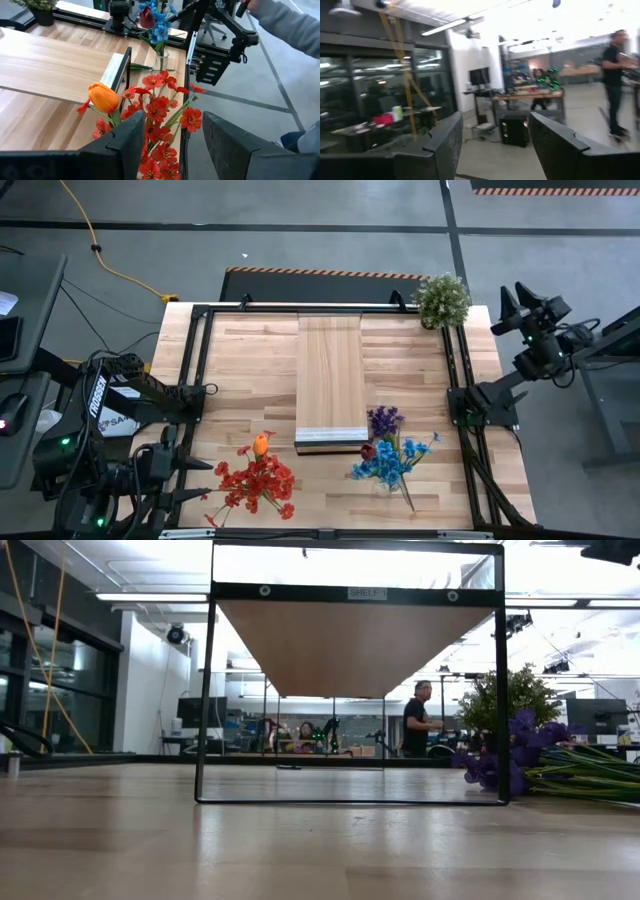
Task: Pick and place flowers into a vace then onto a shelf
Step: Put the violet flowers into the right transparent vase
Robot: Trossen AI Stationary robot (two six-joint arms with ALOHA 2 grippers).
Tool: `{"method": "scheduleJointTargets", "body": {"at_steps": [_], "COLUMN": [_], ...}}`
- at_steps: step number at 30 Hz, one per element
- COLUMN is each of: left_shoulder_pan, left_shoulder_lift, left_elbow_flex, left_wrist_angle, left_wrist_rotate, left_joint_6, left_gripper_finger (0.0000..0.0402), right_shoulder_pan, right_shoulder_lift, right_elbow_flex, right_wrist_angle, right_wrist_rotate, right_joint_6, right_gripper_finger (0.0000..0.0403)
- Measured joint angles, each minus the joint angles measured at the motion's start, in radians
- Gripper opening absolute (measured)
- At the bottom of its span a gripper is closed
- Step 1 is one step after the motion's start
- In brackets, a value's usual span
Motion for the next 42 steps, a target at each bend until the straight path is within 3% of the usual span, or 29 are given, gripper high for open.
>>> {"method": "scheduleJointTargets", "body": {"at_steps": [14,32,39,42], "left_shoulder_pan": [0.000,0.000,0.000,0.000], "left_shoulder_lift": [0.000,0.000,0.000,0.000], "left_elbow_flex": [0.000,0.000,0.000,0.000], "left_wrist_angle": [-0.002,0.002,0.002,0.002], "left_wrist_rotate": [0.000,0.001,0.001,0.001], "left_joint_6": [-0.018,-0.019,-0.021,-0.037], "left_gripper_finger": [0.0232,0.0232,0.0232,0.0232], "right_shoulder_pan": [0.259,0.270,0.270,0.270], "right_shoulder_lift": [0.000,0.001,0.001,0.004], "right_elbow_flex": [-0.001,-0.001,-0.001,0.028], "right_wrist_angle": [-0.080,-0.094,-0.178,-0.216], "right_wrist_rotate": [0.054,0.036,-0.123,-0.136], "right_joint_6": [0.015,0.008,0.068,0.067], "right_gripper_finger": [0.0215,0.0217,0.0214,0.0211]}}
